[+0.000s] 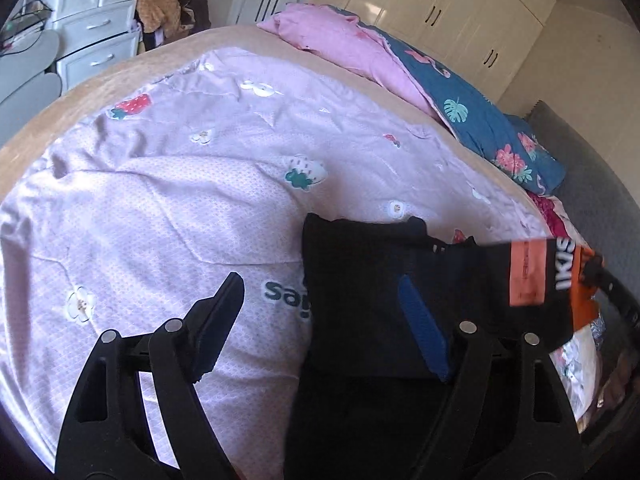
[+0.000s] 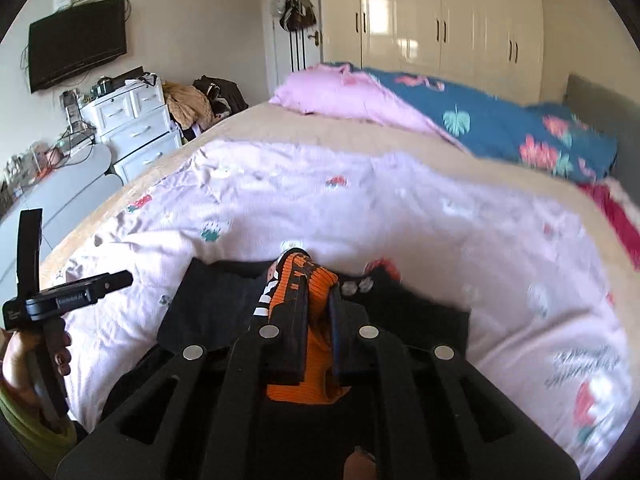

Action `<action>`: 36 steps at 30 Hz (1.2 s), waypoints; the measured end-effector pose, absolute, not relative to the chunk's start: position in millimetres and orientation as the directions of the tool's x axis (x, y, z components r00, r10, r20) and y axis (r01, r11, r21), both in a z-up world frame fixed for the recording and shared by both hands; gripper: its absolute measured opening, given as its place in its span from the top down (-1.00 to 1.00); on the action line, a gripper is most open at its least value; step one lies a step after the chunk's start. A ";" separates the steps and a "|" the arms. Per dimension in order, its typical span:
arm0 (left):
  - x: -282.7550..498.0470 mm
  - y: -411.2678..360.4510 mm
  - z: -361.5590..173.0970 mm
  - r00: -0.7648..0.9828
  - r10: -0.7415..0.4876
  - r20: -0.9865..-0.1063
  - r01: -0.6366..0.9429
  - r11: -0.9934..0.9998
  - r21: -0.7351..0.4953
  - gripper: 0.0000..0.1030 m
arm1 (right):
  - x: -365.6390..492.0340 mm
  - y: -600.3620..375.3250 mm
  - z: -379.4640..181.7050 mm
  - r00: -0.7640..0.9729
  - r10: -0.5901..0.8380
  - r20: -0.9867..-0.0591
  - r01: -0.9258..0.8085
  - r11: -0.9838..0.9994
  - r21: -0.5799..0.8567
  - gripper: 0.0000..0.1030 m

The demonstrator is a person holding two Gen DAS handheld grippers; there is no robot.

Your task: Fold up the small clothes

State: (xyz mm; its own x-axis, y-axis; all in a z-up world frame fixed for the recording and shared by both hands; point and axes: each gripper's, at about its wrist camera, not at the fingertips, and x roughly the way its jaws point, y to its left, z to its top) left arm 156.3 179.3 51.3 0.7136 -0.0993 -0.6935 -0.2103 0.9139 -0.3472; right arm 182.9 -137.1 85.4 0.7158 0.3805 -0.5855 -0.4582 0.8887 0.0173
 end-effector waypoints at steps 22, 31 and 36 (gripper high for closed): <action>206.1 95.1 3.5 0.638 -0.184 -0.748 -0.028 0.965 -0.261 -0.39 | 219.4 -187.8 -23.2 0.611 0.108 -0.784 -0.209 0.978 -0.028 0.78; 209.0 87.1 -2.4 0.627 -0.219 -0.748 0.019 0.964 -0.266 -0.39 | 217.7 -201.3 -28.9 0.650 0.054 -0.758 -0.135 0.990 -0.045 0.21; 215.6 81.3 -14.9 0.582 -0.197 -0.789 0.026 0.974 -0.224 0.77 | 216.8 -190.0 -27.5 0.642 0.119 -0.758 -0.181 0.984 0.002 0.21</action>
